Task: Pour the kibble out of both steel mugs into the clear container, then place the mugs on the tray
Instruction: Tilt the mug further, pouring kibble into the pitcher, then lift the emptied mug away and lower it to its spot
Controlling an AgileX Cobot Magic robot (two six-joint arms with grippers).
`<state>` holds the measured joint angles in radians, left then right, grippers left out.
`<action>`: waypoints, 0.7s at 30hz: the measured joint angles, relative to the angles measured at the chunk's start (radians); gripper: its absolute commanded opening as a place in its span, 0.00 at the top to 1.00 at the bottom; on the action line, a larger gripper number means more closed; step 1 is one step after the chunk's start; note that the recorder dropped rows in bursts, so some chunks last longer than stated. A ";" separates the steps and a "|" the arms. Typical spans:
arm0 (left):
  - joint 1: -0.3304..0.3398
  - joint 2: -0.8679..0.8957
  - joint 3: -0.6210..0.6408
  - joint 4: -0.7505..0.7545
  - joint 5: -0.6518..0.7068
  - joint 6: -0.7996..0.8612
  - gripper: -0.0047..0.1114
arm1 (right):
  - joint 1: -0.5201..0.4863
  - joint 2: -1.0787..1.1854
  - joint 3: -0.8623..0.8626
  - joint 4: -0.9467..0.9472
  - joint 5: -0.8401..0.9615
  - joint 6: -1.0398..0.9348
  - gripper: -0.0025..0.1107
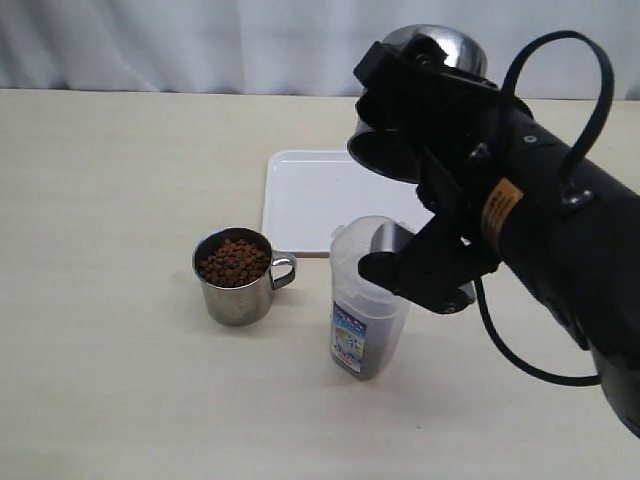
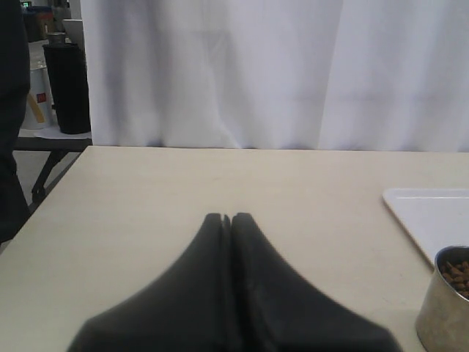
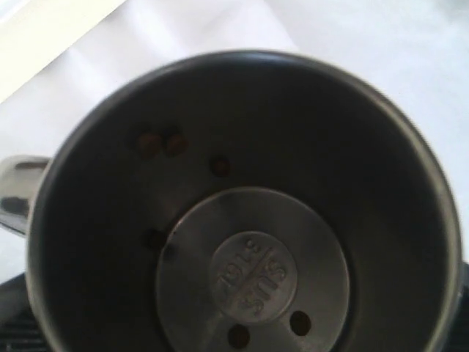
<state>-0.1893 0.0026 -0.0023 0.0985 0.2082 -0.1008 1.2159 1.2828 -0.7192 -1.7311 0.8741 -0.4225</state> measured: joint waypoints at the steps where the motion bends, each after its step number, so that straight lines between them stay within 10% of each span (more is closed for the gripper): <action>1: 0.000 0.000 0.000 0.000 0.000 0.000 0.96 | 0.005 0.000 0.000 0.000 -0.010 0.007 0.94; 10: 0.000 0.000 0.000 0.000 0.000 0.000 0.96 | -0.006 0.000 0.003 0.003 -0.010 0.222 0.94; 21: 0.000 0.000 0.000 0.000 0.000 0.000 0.96 | -0.425 -0.148 -0.050 0.575 -0.440 0.276 0.94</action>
<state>-0.1893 0.0026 -0.0023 0.0985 0.2082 -0.1008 0.7912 1.1346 -0.7691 -1.1557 0.4337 -0.1469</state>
